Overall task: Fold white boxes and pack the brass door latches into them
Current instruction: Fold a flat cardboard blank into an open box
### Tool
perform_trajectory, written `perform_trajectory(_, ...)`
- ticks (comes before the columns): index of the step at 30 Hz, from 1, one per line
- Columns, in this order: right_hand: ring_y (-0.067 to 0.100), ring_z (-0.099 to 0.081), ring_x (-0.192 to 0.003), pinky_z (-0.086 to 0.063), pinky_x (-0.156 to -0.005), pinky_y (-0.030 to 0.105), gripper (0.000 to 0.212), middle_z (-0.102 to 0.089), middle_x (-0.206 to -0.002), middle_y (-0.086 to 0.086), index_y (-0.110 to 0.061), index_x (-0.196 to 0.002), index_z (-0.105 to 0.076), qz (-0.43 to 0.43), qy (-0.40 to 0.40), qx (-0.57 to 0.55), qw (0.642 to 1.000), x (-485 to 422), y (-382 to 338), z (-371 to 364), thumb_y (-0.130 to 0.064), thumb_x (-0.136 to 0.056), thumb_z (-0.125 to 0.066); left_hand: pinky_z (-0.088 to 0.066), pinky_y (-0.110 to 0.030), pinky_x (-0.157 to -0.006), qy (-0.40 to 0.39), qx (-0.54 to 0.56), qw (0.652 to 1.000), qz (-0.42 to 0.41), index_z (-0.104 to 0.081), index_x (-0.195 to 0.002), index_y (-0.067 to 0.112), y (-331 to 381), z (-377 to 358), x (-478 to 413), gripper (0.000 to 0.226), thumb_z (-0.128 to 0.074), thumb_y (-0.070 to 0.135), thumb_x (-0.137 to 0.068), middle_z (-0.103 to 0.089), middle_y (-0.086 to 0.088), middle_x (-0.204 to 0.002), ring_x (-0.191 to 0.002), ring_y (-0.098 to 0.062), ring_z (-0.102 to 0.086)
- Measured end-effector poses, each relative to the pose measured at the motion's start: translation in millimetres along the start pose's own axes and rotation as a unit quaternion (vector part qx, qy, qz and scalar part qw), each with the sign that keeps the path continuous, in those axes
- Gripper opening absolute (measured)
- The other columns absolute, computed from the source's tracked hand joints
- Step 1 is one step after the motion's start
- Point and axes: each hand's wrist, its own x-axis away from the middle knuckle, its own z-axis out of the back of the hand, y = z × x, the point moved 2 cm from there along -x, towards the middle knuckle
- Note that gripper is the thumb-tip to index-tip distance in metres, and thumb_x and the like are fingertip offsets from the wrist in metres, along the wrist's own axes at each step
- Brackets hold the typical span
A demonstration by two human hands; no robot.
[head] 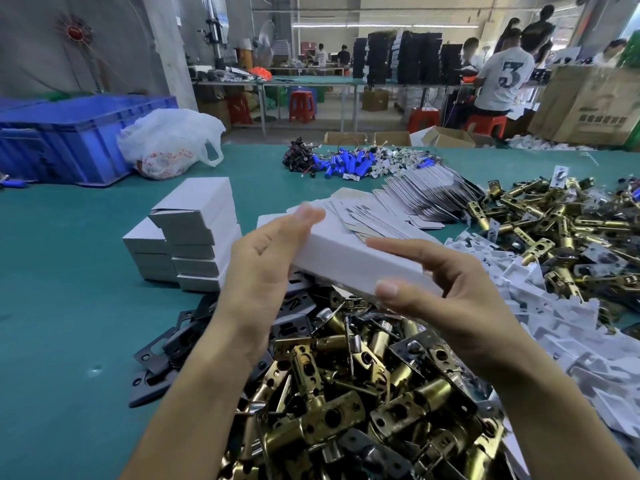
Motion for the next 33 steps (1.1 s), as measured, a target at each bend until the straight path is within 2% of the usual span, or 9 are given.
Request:
perform_trajectory(3, 0.009, -0.070, -0.084, -0.056, -0.067, 0.021, 0.049, -0.074, -0.104, -0.008, -0.026, -0.110, -0.076, -0.002, 0.002, -0.024, 1.000, -1, 1, 1, -0.037, -0.062, -0.078, -0.031, -0.038, -0.119, -0.019, 0.021, 0.999, 0.015, -0.074, -0.111, 0.040, -3, -4, 2, 0.063, -0.047, 0.081, -0.072, -0.066, 0.019, -0.132, -0.124, 0.005, -0.057)
perform_trajectory(10, 0.006, -0.069, -0.092, -0.051, -0.066, 0.016, 0.051, -0.074, -0.112, -0.009, -0.034, -0.111, -0.075, -0.016, 0.015, -0.001, 1.000, -2, 2, 4, -0.046, -0.062, -0.076, -0.016, -0.031, -0.125, -0.044, -0.121, 0.991, -0.041, -0.040, -0.147, 0.047, -9, -13, 3, 0.068, -0.029, 0.076, -0.087, -0.037, 0.030, -0.155, -0.140, 0.016, -0.030)
perform_trajectory(13, 0.007, -0.069, -0.090, -0.050, -0.065, 0.015, 0.051, -0.074, -0.111, -0.008, -0.034, -0.110, -0.075, -0.024, 0.014, -0.003, 1.000, -2, 0, 5, -0.046, -0.061, -0.076, -0.017, -0.036, -0.126, -0.048, -0.140, 0.987, -0.057, -0.036, -0.143, 0.058, -9, -12, 2, 0.056, -0.027, 0.076, -0.090, -0.035, 0.026, -0.158, -0.143, 0.013, -0.028)
perform_trajectory(17, 0.004, -0.070, -0.083, -0.051, -0.063, 0.013, 0.044, -0.075, -0.102, -0.009, -0.029, -0.107, -0.077, -0.019, 0.018, -0.013, 1.000, -1, 0, 5, -0.029, -0.064, -0.083, -0.038, -0.038, -0.116, -0.035, -0.117, 0.989, -0.083, -0.052, -0.132, 0.057, -2, -14, 5, 0.041, -0.035, 0.063, -0.095, -0.055, 0.027, -0.142, -0.132, 0.013, -0.044)
perform_trajectory(19, 0.010, -0.072, -0.083, -0.054, -0.062, 0.016, 0.050, -0.076, -0.100, -0.005, -0.028, -0.108, -0.076, -0.013, 0.013, 0.007, 1.000, 1, -1, 3, -0.020, -0.060, -0.088, -0.057, -0.025, -0.086, -0.019, -0.104, 0.993, -0.049, -0.070, -0.105, 0.051, 1, -12, 5, 0.031, -0.048, 0.061, -0.087, -0.067, 0.031, -0.107, -0.098, 0.015, -0.059)
perform_trajectory(21, 0.015, -0.074, -0.084, -0.056, -0.060, 0.020, 0.063, -0.076, -0.098, -0.001, -0.027, -0.113, -0.072, -0.002, 0.004, 0.040, 0.999, 2, -2, 0, -0.016, -0.055, -0.094, -0.051, -0.014, -0.065, -0.019, -0.125, 0.992, -0.013, -0.070, -0.085, 0.037, 0, -9, 6, 0.039, -0.063, 0.071, -0.067, -0.069, 0.021, -0.093, -0.078, 0.004, -0.063)
perform_trajectory(25, 0.023, -0.073, -0.091, -0.062, -0.075, 0.044, 0.069, -0.074, -0.102, 0.005, -0.034, -0.120, -0.066, 0.032, 0.011, 0.111, 0.993, 2, 1, -3, -0.028, -0.056, -0.092, -0.051, -0.014, -0.066, -0.038, -0.139, 0.989, 0.015, -0.071, -0.086, 0.036, -2, 1, 6, 0.052, -0.082, 0.067, -0.046, -0.074, 0.015, -0.093, -0.080, -0.003, -0.069)
perform_trajectory(29, 0.017, -0.069, -0.106, -0.060, -0.084, 0.037, 0.076, -0.072, -0.114, 0.001, -0.037, -0.126, -0.059, 0.073, 0.034, 0.109, 0.991, 2, -1, 5, -0.044, -0.057, -0.091, -0.053, -0.020, -0.080, -0.076, -0.155, 0.985, -0.002, -0.074, -0.104, 0.042, -3, 2, 6, 0.064, -0.087, 0.063, -0.045, -0.074, 0.013, -0.102, -0.094, -0.005, -0.070)
perform_trajectory(33, 0.003, -0.060, -0.111, -0.049, -0.089, 0.029, 0.088, -0.054, -0.131, -0.015, -0.046, -0.138, -0.044, 0.025, 0.188, 0.204, 0.961, -2, 3, 21, -0.065, -0.058, -0.077, -0.056, -0.023, -0.084, 0.032, -0.162, 0.985, -0.043, -0.072, -0.112, 0.037, -5, -1, 4, 0.071, -0.090, 0.068, -0.051, -0.067, 0.008, -0.118, -0.107, -0.011, -0.066)
